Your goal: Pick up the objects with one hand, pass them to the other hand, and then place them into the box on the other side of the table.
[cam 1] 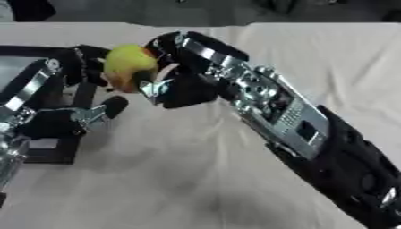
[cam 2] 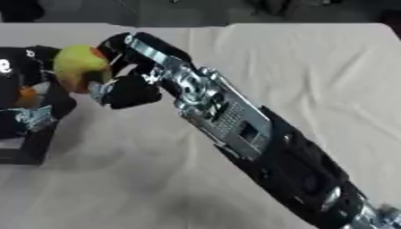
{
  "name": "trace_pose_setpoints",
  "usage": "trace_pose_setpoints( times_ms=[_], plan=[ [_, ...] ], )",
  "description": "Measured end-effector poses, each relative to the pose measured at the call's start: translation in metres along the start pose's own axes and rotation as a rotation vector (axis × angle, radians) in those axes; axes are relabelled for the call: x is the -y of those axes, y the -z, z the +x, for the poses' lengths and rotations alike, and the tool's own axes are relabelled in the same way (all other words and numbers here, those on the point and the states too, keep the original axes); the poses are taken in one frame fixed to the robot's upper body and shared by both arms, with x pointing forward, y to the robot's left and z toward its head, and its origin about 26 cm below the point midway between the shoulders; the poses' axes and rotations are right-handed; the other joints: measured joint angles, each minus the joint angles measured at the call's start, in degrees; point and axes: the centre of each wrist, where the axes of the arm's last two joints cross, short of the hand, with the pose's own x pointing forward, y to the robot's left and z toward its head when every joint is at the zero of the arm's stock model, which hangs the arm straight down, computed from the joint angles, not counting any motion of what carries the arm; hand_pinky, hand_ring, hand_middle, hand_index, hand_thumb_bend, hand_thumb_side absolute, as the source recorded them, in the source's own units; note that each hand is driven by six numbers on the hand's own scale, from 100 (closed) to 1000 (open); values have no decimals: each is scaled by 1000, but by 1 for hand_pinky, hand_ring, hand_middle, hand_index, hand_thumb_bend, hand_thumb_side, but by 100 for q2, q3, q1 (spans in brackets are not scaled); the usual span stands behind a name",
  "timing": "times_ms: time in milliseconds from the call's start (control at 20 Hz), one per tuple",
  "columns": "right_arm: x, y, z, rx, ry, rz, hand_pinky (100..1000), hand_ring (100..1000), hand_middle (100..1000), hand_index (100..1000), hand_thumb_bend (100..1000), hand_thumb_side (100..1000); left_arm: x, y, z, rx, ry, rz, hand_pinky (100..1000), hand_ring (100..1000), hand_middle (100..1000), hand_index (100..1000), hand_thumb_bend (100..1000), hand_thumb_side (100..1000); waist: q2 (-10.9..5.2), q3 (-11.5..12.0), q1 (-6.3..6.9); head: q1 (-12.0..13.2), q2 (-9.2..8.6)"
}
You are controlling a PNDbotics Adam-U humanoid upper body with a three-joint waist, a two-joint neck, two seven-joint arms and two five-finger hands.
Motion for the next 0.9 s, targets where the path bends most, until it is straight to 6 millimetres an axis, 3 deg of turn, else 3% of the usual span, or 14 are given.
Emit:
trace_pose_setpoints(
  times_ms=[600, 900],
  plan=[
    [-4, 1, 3, 6, 6, 26, 652, 736, 638, 612, 100, 141, 3, 5, 4, 10, -14, 31, 687, 749, 747, 809, 458, 405, 0, -7, 0, 41, 0],
    [-4, 1, 3, 5, 8, 25, 646, 734, 634, 609, 100, 140, 6, 6, 4, 14, -26, 39, 666, 724, 683, 774, 408, 367, 0, -13, 0, 42, 0]
  ],
)
